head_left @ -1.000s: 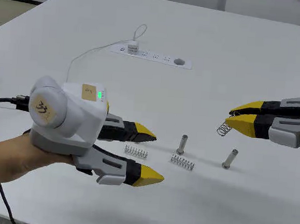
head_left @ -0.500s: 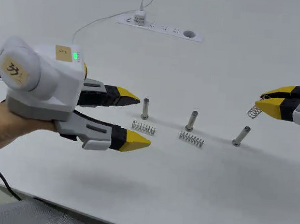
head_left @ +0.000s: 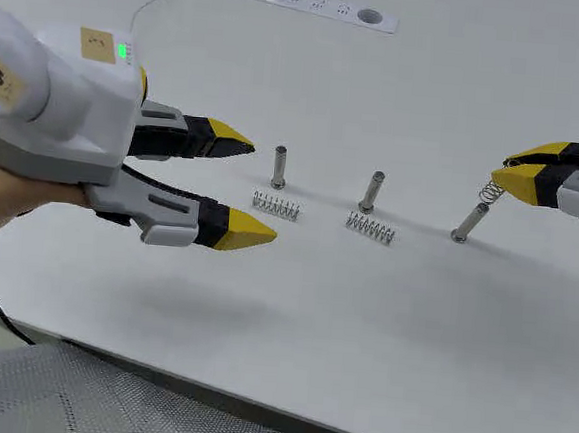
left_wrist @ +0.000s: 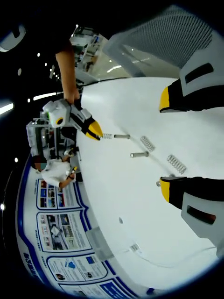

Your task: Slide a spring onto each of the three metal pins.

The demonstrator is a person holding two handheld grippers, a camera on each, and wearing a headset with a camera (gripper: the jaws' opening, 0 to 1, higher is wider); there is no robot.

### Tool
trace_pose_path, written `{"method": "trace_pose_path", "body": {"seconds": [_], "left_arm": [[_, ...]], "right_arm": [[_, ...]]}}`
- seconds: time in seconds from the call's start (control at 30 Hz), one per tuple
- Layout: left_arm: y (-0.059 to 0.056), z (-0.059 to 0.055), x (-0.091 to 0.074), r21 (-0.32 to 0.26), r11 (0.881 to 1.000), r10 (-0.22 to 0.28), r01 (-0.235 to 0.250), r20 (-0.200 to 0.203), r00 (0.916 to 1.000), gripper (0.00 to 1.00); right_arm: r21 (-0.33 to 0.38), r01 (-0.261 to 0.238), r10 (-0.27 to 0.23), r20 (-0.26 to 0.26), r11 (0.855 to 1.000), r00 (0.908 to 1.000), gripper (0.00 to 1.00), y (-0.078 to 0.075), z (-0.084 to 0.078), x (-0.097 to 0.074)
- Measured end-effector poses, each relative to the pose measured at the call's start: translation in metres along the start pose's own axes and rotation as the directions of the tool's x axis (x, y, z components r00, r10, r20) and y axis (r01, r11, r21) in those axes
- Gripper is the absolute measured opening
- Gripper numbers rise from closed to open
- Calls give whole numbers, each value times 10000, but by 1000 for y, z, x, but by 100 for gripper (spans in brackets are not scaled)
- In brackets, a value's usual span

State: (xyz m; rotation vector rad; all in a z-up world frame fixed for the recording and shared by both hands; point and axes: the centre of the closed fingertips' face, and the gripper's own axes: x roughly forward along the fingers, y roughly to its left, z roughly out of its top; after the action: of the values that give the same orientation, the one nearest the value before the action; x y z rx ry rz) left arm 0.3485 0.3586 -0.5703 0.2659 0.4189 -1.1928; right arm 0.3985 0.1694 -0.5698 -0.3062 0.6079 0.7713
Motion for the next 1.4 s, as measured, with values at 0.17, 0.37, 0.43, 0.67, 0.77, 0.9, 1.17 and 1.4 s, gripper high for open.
{"method": "trace_pose_path", "body": {"seconds": [0.17,0.37,0.43,0.67,0.77,0.9,1.17,1.4], "left_arm": [[2,0,2,-60,10000,78,-78,59,10000,60],[4,2,4,-122,9998,136,-133,189,9997,60],[4,2,4,-122,9998,140,-137,171,9998,60],[6,4,3,-261,9995,175,-168,263,9995,63],[8,5,3,-272,9992,299,-292,277,9992,65],[10,7,3,-357,9987,383,-370,379,9985,65],[10,8,5,-430,9984,391,-374,410,9984,66],[8,7,6,-492,9984,300,-278,450,9985,66]], "right_arm": [[133,123,-122,-109,9998,9999,10,-4,-7,1],[76,171,-169,-239,9998,9996,10,-5,-13,4],[108,144,-141,-206,9998,9997,10,-5,-13,7],[227,133,-129,-177,9997,9998,10,-10,-12,8],[280,45,-39,-230,9996,9997,10,-10,-14,10],[288,41,-32,-283,9996,9996,11,-9,-16,12],[119,31,-24,-521,9999,9986,11,-7,-26,22],[7,202,-201,-659,9998,9976,11,-6,-36,27]]}}
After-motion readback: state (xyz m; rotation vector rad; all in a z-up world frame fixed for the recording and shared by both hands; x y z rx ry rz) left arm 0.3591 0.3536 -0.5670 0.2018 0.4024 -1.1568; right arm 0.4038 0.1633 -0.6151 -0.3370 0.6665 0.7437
